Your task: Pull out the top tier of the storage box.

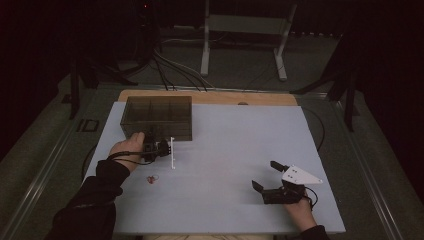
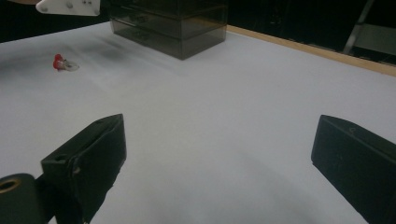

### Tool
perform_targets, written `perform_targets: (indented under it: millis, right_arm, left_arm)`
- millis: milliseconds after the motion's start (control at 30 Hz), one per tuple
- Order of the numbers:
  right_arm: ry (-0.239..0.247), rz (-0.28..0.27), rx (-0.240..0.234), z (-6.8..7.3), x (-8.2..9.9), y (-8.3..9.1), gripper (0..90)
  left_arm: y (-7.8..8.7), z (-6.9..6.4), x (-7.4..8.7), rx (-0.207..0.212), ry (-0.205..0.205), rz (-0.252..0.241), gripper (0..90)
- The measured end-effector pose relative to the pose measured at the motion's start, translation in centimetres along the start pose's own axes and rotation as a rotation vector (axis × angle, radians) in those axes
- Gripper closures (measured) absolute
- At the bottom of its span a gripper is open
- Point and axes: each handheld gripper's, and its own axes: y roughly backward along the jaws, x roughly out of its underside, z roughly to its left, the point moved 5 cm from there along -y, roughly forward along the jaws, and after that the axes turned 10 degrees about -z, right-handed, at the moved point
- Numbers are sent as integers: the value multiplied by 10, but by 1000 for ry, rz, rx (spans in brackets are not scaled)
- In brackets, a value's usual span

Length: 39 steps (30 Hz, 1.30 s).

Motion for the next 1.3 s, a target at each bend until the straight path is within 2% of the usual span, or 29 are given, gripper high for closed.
perform_targets:
  millis: [167,300,333,367,533,800,867,1033,1100,1167,1200,1233,1300]
  right_arm:
    - [-1,-1,1,0,0,0,30]
    - [-1,2,-1,1,0,0,30]
    - [0,2,-1,1,0,0,30]
    - [-1,2,-1,1,0,0,30]
    - [-1,3,0,1,0,0,30]
    - [-1,3,-2,1,0,-1,30]
    - [-2,3,-2,0,0,-1,30]
    - [1,6,-3,1,1,-1,30]
    - [-1,5,-3,1,1,-1,30]
    - [-1,6,-3,1,1,-1,30]
    - [-1,7,-3,1,1,-1,30]
    - [0,7,-4,1,1,-1,30]
    - [0,6,-4,1,1,-1,30]
  left_arm:
    - [8,0,0,4,8,-6,806]
    - [12,-3,0,8,0,-16,806]
    - [13,-3,0,15,-3,-6,805]
    - [13,-4,1,9,3,-23,805]
    - [18,-6,1,6,1,-24,805]
    - [19,-6,1,11,15,-37,803]
    - [19,-6,1,16,8,-24,802]
    - [18,-6,1,10,4,-43,801]
    - [19,-5,2,25,14,-44,794]
    - [19,-3,4,41,53,-72,782]
    - [20,-2,6,54,73,-81,751]
    - [21,-1,7,43,86,-87,713]
    - [22,2,10,64,108,-104,628]
